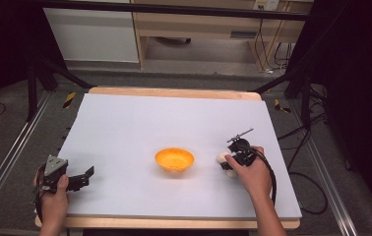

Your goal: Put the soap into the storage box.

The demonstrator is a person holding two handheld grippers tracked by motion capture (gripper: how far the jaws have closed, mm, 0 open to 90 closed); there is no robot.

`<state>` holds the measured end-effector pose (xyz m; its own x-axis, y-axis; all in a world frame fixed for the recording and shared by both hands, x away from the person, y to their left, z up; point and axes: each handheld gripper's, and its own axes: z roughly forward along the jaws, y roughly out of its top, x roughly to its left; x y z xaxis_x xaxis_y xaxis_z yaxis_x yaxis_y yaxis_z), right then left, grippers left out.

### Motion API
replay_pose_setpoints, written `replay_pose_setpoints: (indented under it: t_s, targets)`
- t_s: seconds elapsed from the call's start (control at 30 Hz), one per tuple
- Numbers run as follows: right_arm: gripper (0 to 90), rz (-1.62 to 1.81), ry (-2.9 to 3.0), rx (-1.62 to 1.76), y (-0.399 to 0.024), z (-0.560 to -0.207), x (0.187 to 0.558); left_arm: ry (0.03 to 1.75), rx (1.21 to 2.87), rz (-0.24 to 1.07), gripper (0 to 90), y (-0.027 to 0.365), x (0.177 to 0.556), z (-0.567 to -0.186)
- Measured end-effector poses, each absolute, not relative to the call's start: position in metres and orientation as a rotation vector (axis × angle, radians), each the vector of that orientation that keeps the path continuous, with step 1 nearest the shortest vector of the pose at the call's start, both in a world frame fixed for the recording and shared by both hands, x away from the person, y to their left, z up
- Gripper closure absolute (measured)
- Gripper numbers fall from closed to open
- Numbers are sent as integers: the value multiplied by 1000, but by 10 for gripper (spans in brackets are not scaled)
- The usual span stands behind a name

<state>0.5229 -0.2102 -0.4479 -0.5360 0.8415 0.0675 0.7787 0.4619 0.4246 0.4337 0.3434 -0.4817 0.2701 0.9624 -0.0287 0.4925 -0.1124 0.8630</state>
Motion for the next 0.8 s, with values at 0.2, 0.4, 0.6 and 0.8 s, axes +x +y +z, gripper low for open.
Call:
replay_pose_setpoints:
  t_s: [0.2, 0.4, 0.6, 0.8]
  targets:
    - [466, 590, 2556, 1404, -207, -454, 522, 1337, 1732, 736, 0, 343, 434, -482]
    - [480, 571, 2499, 1384, -203, -457, 515, 1337, 1735, 737, 0, 343, 434, -482]
    - [479, 639, 2489, 1390, -208, -459, 512, 1346, 1733, 733, 0, 343, 435, -482]
    - [487, 645, 2495, 1388, -209, -459, 513, 1345, 1734, 733, 0, 343, 435, -482]
